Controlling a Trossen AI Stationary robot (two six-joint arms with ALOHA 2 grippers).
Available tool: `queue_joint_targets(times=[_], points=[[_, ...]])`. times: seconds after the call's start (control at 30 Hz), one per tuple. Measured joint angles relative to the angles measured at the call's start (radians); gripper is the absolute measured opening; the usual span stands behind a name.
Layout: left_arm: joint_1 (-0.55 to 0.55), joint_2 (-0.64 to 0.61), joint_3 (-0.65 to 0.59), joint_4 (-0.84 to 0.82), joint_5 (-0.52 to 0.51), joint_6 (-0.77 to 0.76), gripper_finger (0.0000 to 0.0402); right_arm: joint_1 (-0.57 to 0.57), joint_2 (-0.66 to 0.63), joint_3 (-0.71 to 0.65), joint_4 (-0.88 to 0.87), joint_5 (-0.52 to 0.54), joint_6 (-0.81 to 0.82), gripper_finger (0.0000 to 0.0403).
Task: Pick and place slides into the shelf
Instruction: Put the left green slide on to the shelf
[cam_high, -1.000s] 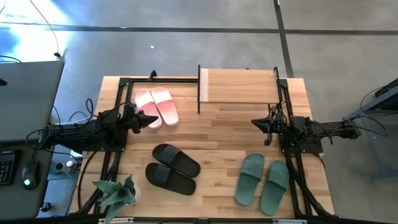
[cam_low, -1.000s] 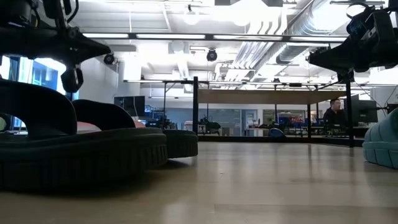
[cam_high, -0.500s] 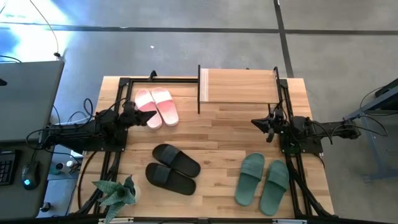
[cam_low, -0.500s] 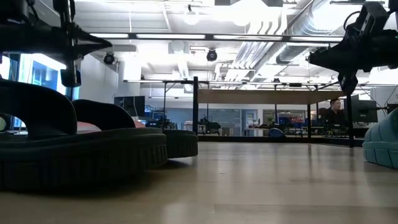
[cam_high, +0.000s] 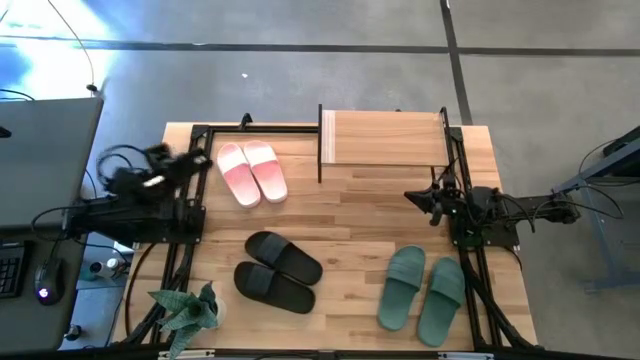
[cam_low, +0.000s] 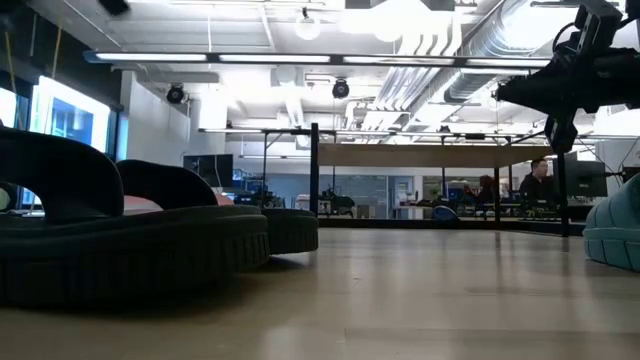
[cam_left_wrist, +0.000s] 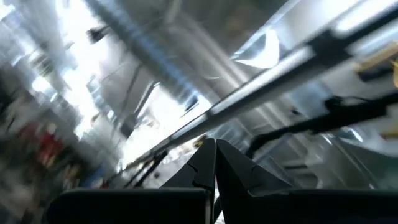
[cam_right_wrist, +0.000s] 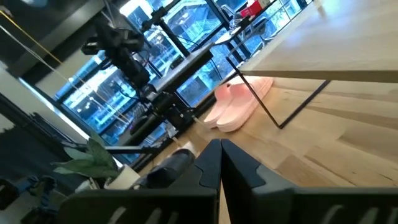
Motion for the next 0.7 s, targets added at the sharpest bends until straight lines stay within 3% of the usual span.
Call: queue_joint_targets(times=[0.2,0.4,0.53,0.7], points=[[0.0,0.136,0.291,-0.134,0.152,0.188,0.0001,0.0,0.0,0.0,0.036,-0.001,0.082,0.0],[0.0,0.378,0.575,-0.517,0.249,0.252,0.0001,0.0,0.0,0.0,0.089,-0.063,0.101,0.0],[0.0,0.539,0.748,-0.922,0.212,0.285,0.0001,0.0,0.0,0.0,0.114,-0.102,0.101,0.0],[0.0,0.735,0.924,-1.398,0.028,0.323,0.0001,0.0,0.0,0.0,0.124,-0.135,0.104,0.0]])
